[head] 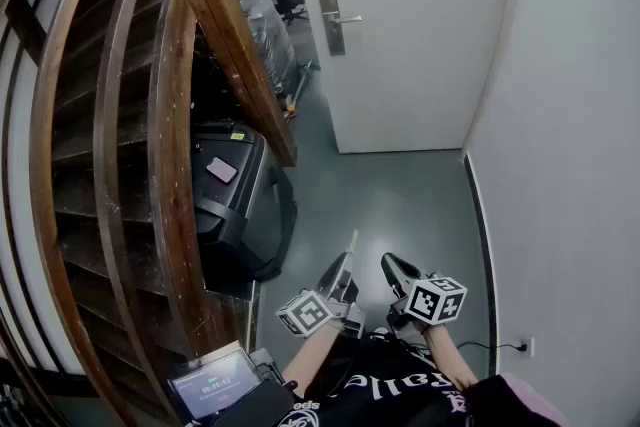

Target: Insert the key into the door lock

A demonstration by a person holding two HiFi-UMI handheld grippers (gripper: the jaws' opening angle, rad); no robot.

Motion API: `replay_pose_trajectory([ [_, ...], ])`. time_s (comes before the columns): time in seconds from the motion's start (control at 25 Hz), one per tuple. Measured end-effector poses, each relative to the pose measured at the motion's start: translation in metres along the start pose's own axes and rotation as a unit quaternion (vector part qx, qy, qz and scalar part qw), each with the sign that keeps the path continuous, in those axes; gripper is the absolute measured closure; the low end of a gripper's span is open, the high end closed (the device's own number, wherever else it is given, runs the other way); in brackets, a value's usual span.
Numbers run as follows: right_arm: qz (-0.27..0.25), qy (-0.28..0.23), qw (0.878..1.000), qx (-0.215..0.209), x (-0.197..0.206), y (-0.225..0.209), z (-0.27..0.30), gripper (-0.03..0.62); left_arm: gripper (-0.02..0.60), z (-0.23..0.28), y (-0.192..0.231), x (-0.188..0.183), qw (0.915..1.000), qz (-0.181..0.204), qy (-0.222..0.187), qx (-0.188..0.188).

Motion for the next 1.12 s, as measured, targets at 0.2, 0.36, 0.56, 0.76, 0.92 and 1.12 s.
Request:
replay_pose_trajectory([
  [0.2, 0.002, -0.003, 1.0, -0.005, -0.011, -0.01, 0.02, 0.574, 0.557, 0.018, 0.009, -0.022, 0.9999, -0.002, -0.015, 0.004],
  [0.36, 0.007, -0.003, 1.0, 0.002, -0.027, -0.026, 0.048, 0.574, 0.557, 0.047, 0.023, -0.051, 0.9997, -0.009, -0.025, 0.003],
  [0.56, 0.009, 0.0, 1.0, 0.009, -0.057, -0.044, 0.098, 0.574, 0.557, 0.097, 0.04, -0.103, 0.9997, -0.008, -0.023, -0.001],
  [0.76, 0.01, -0.015, 1.0, 0.017, -0.099, -0.052, 0.161, 0.574, 0.557, 0.15, 0.045, -0.167, 0.9999, 0.007, -0.006, 0.013],
  [0.92, 0.014, -0.015, 1.0, 0.024, -0.118, -0.057, 0.211, 0.574, 0.557, 0.185, 0.055, -0.212, 0.9998, 0.008, 0.008, 0.015],
  [1.12, 0.019, -0.027, 0.999, 0.038, -0.143, -0.069, 0.27, 0.574, 0.557, 0.226, 0.071, -0.264, 0.9991, 0.014, 0.033, 0.024],
])
Point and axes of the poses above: the fingertips, and each gripper's own axes: z forward along the fingers, y to its left, x out of its underside, the point moved 9 cm from there along -z, backward along the fingers, and after that the axes turned 11 degrees about -z, right-handed, at the moved point
